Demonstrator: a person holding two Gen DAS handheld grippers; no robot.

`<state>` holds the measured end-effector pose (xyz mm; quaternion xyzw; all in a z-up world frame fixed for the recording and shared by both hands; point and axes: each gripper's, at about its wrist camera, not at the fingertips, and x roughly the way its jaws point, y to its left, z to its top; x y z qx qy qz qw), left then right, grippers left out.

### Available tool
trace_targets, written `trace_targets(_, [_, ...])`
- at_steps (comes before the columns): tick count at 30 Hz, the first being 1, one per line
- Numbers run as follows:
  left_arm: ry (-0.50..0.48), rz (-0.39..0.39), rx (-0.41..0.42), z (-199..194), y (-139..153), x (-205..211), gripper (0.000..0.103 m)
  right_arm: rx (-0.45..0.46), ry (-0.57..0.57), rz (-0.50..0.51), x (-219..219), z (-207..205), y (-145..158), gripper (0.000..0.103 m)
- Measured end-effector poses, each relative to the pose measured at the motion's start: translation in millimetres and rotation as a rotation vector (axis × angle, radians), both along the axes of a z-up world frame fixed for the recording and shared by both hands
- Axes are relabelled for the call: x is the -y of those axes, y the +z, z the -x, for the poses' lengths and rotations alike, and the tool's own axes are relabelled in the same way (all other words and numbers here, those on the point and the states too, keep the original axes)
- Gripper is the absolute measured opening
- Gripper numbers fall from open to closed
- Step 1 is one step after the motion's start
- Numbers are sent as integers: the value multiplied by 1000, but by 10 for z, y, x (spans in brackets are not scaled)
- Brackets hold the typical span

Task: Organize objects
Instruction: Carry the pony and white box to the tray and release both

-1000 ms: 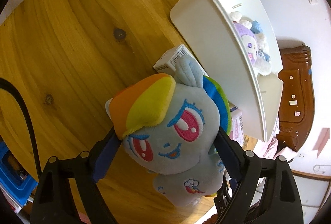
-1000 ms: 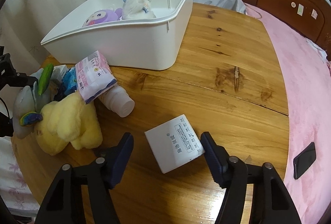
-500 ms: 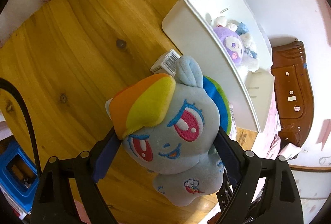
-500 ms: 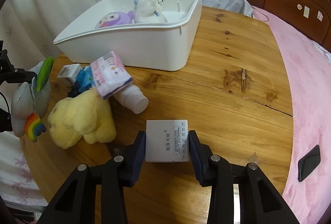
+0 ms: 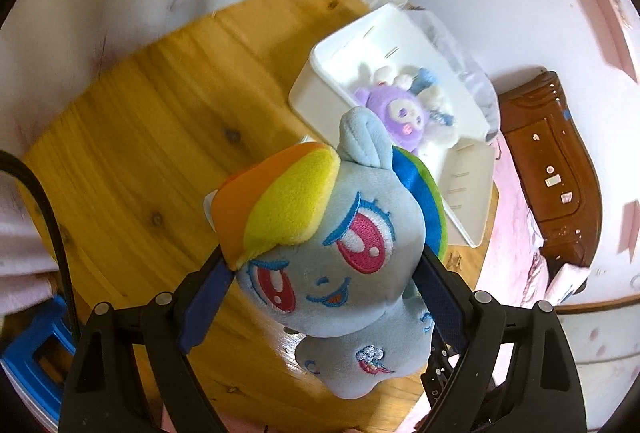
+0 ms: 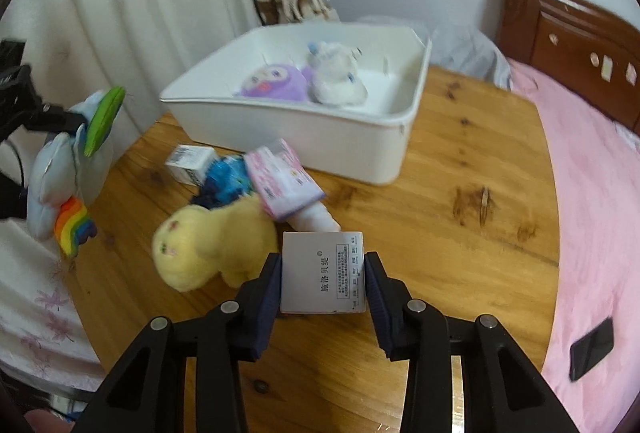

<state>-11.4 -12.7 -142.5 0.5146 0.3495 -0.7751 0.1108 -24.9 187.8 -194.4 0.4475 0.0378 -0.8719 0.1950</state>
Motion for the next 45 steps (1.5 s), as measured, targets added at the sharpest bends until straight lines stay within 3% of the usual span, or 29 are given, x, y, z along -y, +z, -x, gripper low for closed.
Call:
trace_targets(10, [-67,130,-68,63,507,18,90,-121,69,35,223,-50,371,41])
trace_targets(15, [-113,236,-81,215,712,29,90,-186,87,46,343,-7,544,41])
trace_targets(26, [-231,380,-103,607,1038,71,90,-244,10,101,505,250,769,41])
trace_targets(34, [-341,431,-101,1035,1042,89,90,-260,-112,110,466,520,821,41])
trace_targets(45, [-513,524,-61,1641,754,-69,90,-228,-269,85,448,857,620,41])
